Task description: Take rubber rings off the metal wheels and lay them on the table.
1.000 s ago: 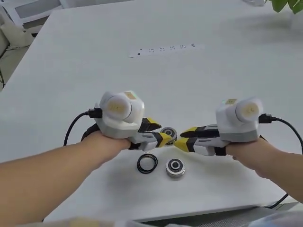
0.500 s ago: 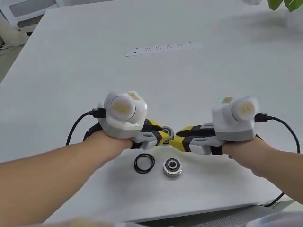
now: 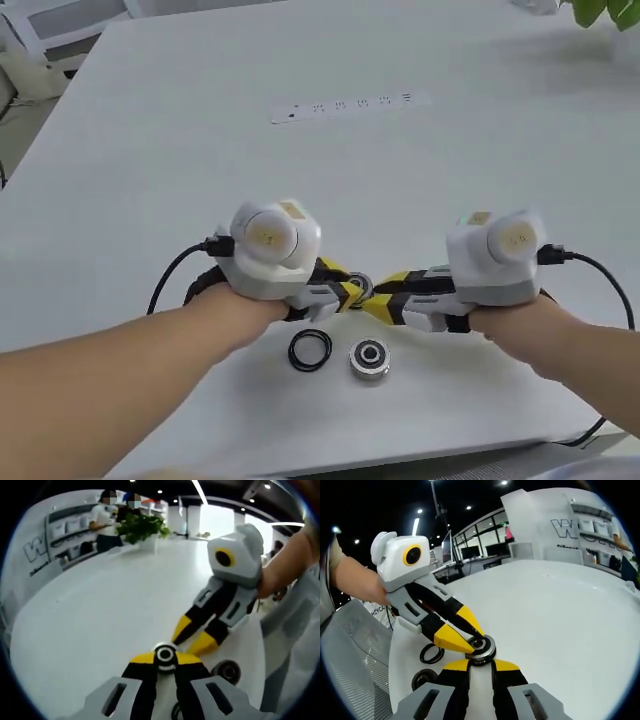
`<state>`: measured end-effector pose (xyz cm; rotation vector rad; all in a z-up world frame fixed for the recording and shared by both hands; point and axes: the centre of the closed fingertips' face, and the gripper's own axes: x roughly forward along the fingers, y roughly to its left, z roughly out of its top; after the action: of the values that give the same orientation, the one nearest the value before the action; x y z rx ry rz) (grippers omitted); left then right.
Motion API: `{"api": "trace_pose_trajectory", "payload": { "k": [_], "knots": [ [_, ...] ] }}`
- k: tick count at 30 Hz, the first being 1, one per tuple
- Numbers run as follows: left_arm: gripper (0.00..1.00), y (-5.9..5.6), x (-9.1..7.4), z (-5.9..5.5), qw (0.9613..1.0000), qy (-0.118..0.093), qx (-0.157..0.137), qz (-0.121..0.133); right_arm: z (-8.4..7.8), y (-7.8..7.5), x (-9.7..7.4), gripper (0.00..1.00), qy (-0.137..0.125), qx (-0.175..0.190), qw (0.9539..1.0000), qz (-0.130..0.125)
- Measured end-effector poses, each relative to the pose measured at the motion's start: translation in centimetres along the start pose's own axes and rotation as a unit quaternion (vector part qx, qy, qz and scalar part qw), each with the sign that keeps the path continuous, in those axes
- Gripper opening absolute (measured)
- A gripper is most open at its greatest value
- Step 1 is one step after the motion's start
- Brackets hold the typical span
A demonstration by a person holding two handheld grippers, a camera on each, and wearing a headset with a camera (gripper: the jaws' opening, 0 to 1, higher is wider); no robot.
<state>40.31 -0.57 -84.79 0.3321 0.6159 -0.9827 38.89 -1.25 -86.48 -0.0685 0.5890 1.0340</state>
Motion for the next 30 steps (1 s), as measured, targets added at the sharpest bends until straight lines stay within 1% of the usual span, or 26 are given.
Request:
{"api": "trace_pose_trajectory", "payload": {
  "k": [1,3,6,10,15,18,20,22,25,27,28,29,30],
  "knots": [
    [0.14,0.0,0.0,0.0,1.0,0.0,-0.001,0.0,0.0,-0.2,0.0,0.08,0.0,0.0,1.0,-0.003],
    [0.14,-0.1,-0.1,-0.1,1.0,0.0,0.0,-0.001,0.1,-0.4,-0.1,0.02,-0.005,0.018,0.9998,-0.005],
    [0.14,-0.1,0.0,-0.1,1.0,0.001,0.003,0.0,0.0,-0.4,-0.1,0.01,-0.002,0.011,0.9999,-0.009],
    [0.14,-0.2,-0.1,-0.1,1.0,0.001,0.002,0.002,0.0,-0.4,-0.2,0.0,0.0,0.013,0.9998,-0.014],
    [0.13,-0.4,-0.1,-0.2,1.0,0.001,0.004,0.004,-0.1,-0.5,-0.4,0.0,-0.008,0.04,0.9991,-0.015],
    [0.13,-0.5,-0.2,-0.2,1.0,0.001,0.004,0.004,0.0,-0.6,-0.6,0.0,-0.016,0.066,0.9976,-0.015],
    [0.13,-0.5,-0.2,-0.2,1.0,0.002,0.004,0.005,0.0,-0.5,-0.8,0.0,-0.023,0.088,0.9958,-0.015],
    [0.13,-0.5,-0.2,-0.2,1.0,0.001,0.005,0.006,0.1,-0.5,-0.9,0.0,-0.028,0.099,0.9946,-0.015],
    [0.13,-0.6,-0.2,-0.2,0.9999,0.002,0.007,0.008,0.3,-0.3,-1.0,0.0,-0.038,0.123,0.9916,-0.013],
    [0.13,-0.6,-0.2,-0.2,0.9999,0.003,0.008,0.01,0.3,-0.5,-1.2,0.0,-0.042,0.131,0.9904,-0.013],
    [0.13,-0.6,-0.2,-0.2,0.9999,0.003,0.008,0.01,0.6,-0.6,-1.3,0.0,-0.05,0.139,0.9888,-0.017],
    [0.13,-0.6,-0.2,-0.2,0.9999,0.003,0.008,0.01,1.1,-0.9,-1.4,0.0,-0.067,0.151,0.9861,-0.018],
    [0.13,-0.7,-0.2,-0.2,0.9999,0.003,0.008,0.011,1.5,-0.4,-1.4,0.0,-0.073,0.175,0.9819,-0.006]
  ]
}}
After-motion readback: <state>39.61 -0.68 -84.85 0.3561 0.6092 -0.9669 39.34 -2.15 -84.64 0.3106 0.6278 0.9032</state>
